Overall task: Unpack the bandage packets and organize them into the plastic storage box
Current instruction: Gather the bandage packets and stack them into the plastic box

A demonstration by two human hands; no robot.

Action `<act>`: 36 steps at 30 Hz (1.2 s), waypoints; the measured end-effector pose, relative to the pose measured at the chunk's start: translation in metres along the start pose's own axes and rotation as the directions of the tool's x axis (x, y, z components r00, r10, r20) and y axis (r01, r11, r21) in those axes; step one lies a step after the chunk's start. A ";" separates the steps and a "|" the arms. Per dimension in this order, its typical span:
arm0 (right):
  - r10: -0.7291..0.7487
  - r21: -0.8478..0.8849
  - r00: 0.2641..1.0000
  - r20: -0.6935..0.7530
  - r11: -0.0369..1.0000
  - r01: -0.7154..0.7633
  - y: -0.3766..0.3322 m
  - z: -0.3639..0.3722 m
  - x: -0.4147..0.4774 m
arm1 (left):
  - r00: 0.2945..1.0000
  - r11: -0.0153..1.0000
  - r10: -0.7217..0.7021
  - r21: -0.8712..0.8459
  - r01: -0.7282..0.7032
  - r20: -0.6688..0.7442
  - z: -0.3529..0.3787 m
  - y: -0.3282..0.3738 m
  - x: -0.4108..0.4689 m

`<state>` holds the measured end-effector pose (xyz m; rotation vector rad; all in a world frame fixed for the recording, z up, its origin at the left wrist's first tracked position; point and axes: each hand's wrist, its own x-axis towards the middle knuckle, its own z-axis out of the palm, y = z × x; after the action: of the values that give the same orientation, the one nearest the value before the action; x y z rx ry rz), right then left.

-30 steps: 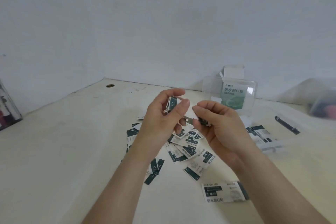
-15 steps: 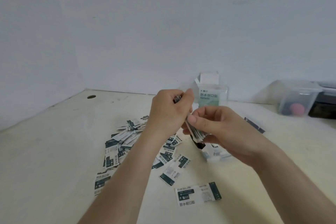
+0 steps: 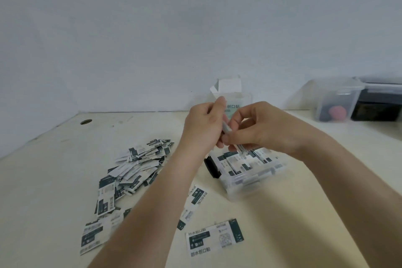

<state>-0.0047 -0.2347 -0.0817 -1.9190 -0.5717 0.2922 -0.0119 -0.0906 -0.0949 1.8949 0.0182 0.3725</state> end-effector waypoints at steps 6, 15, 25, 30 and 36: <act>0.162 -0.377 0.986 -0.029 0.912 -0.161 0.014 0.001 0.020 | 0.994 0.921 0.103 0.381 -0.080 -0.041 -0.024 -0.027 -0.005; 0.311 -0.702 0.951 -0.007 0.675 -0.226 0.019 0.035 0.044 | 0.995 0.975 -0.061 0.217 0.042 0.081 -0.023 -0.065 -0.019; 0.374 -0.547 0.927 0.006 0.778 -0.310 0.022 0.029 0.045 | 0.997 0.993 -0.036 0.119 0.028 0.071 -0.025 -0.070 -0.019; 0.356 -0.512 0.934 -0.016 0.799 -0.314 0.027 0.031 0.048 | 0.995 0.998 -0.053 0.043 0.050 0.079 -0.025 -0.071 -0.019; 0.302 -0.637 0.951 -0.062 0.722 -0.271 0.029 0.039 0.049 | 0.995 0.999 -0.051 0.014 0.050 0.084 -0.025 -0.071 -0.020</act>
<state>0.0273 -0.1875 -0.1211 -2.6914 -0.4258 0.3715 -0.0255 -0.0464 -0.1572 1.9165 0.0117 0.2580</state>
